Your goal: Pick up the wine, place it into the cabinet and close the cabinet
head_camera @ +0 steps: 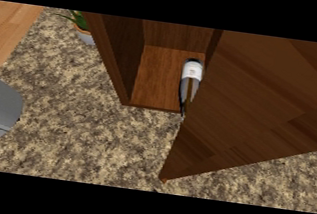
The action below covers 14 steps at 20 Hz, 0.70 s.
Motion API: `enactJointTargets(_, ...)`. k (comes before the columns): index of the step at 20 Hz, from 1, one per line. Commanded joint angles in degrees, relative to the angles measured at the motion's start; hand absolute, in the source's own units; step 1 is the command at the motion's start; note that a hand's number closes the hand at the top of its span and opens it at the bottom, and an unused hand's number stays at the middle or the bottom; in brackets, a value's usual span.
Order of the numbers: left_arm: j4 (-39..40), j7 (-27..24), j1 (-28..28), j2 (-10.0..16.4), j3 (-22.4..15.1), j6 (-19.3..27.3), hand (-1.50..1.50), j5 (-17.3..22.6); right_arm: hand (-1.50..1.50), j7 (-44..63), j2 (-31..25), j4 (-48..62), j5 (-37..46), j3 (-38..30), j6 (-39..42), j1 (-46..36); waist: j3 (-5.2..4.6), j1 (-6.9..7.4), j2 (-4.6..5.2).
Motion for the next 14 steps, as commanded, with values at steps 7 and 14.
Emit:
enactJointTargets(7,0.00,4.78,-4.70,-1.35,2.00,-0.53,-1.50,2.99,1.50,3.63,4.05,4.64,5.11,7.59,-13.62,-18.73,-0.01,-0.08,0.26)
enactJointTargets(14,0.53,5.86,-3.86,-0.52,3.04,-5.17,-1.50,3.32,1.50,3.21,3.97,13.31,-6.53,-0.43,-17.78,-30.72,-0.03,1.99,0.61)
